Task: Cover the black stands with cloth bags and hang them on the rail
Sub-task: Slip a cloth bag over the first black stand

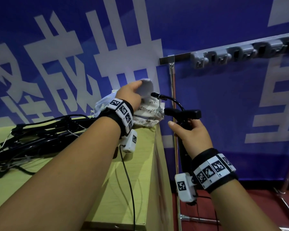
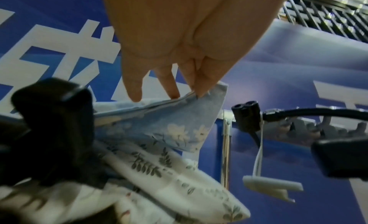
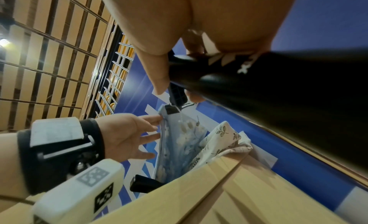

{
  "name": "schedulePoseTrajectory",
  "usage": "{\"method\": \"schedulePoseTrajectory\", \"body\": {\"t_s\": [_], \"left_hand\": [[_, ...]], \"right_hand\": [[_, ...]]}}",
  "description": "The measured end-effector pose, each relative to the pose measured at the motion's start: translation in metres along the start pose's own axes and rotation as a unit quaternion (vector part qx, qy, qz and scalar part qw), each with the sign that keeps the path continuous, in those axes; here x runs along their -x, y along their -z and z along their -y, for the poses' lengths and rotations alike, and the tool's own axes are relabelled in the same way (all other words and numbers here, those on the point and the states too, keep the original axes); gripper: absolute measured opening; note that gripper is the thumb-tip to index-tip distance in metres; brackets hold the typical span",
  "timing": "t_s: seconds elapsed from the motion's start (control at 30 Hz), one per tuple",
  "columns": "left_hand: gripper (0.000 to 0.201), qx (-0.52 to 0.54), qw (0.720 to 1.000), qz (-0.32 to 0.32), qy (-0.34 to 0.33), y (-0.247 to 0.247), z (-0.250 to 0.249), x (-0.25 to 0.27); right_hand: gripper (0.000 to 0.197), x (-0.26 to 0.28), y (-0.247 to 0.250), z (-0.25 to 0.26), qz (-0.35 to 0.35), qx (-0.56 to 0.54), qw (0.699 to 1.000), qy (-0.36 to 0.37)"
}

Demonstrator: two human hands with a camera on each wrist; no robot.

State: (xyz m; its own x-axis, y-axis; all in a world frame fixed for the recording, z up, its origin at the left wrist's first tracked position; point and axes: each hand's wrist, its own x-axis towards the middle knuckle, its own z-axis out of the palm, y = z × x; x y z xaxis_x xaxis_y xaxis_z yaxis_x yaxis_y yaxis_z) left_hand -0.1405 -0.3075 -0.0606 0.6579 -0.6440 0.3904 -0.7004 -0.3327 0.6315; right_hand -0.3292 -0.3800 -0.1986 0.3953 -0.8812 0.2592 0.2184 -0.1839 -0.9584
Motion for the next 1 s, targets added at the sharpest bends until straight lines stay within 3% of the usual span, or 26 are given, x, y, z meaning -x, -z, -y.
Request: {"method": "schedulePoseTrajectory", "body": {"t_s": [0.13, 0.37, 0.6, 0.73, 0.83, 0.9, 1.0], "left_hand": [[0.074, 0.131, 0.989, -0.034, -0.053, 0.019, -0.022, 0.002], [0.078, 0.278, 0.955, -0.008, -0.106, 0.068, -0.089, 0.021], [0.084, 0.448, 0.888, 0.063, -0.085, 0.085, -0.142, 0.057], [0.079, 0.527, 0.842, 0.102, -0.052, 0.081, -0.162, 0.071], [0.078, 0.577, 0.804, 0.138, -0.041, 0.076, -0.175, 0.080], [0.077, 0.586, 0.797, 0.141, -0.033, 0.070, -0.180, 0.083], [0.064, 0.566, 0.814, 0.132, -0.018, 0.061, -0.186, 0.086]], "right_hand": [[0.031, 0.007, -0.002, 0.016, 0.005, -0.018, 1.000, -0.014], [0.025, 0.016, -0.009, 0.060, -0.006, -0.051, 0.999, 0.017], [0.029, 0.025, 0.006, 0.109, -0.043, -0.088, 0.990, 0.104], [0.013, 0.034, 0.022, 0.127, -0.052, -0.084, 0.990, 0.106], [0.028, 0.041, 0.032, 0.130, -0.055, -0.103, 0.988, 0.100], [0.035, 0.045, 0.040, 0.133, -0.060, -0.094, 0.988, 0.103], [0.014, 0.047, 0.052, 0.142, -0.044, -0.084, 0.992, 0.084]]}}
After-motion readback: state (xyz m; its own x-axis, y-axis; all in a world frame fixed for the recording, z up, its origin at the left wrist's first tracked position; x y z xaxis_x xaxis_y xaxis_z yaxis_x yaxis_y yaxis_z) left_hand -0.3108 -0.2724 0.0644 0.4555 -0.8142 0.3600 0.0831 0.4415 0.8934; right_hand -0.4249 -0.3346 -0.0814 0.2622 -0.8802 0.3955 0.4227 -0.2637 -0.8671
